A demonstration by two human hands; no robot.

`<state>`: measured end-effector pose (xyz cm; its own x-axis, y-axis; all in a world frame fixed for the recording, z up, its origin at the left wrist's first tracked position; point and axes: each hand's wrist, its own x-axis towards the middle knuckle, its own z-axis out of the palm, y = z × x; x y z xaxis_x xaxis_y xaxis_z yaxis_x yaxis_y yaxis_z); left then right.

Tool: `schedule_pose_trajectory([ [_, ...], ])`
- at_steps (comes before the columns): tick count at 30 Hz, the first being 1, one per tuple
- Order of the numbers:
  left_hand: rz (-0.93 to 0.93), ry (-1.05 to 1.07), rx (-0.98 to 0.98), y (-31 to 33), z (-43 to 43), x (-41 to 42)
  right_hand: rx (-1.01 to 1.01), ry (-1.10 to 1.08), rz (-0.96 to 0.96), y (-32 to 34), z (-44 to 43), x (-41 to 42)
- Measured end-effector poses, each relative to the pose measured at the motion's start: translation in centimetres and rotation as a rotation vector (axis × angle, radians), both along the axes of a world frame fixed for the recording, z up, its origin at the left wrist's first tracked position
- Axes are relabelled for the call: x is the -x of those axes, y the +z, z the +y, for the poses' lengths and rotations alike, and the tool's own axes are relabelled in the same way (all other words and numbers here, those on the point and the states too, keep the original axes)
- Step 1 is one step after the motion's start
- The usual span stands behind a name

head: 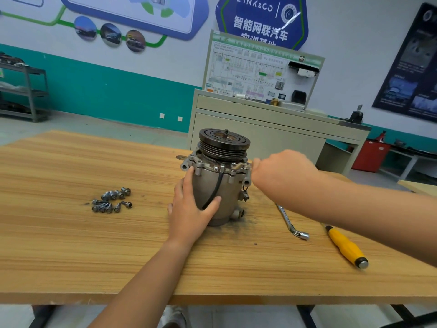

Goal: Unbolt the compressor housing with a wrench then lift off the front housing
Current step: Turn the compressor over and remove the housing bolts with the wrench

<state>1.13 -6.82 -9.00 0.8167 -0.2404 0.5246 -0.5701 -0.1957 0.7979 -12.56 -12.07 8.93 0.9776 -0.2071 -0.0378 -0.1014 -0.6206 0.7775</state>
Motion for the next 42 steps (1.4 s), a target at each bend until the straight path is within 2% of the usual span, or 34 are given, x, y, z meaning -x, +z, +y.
schedule_pose_trajectory([
  [4, -0.005, -0.003, 0.007, 0.1, -0.1, 0.0, -0.011, -0.019, -0.019, -1.1, -0.6, 0.1],
  [11, -0.019, 0.007, 0.018, 0.0, 0.0, 0.0, 0.068, 0.085, -0.029, -0.5, -2.3, 0.4],
  [15, -0.017, 0.004, 0.01, 0.0, 0.0, -0.1, 0.027, 0.074, -0.062, -1.1, -2.4, 0.2],
  [22, -0.011, 0.0, 0.015, -0.1, 0.0, -0.1, 0.029, 0.101, 0.005, -0.6, -0.6, -0.1],
  [31, -0.025, 0.012, 0.016, -0.2, 0.0, -0.2, -0.031, 0.031, -0.129, -1.5, -2.2, 0.4],
  [42, -0.01, -0.001, 0.022, -0.1, 0.0, -0.2, -0.135, -0.056, -0.102, -1.3, 0.8, -1.2],
])
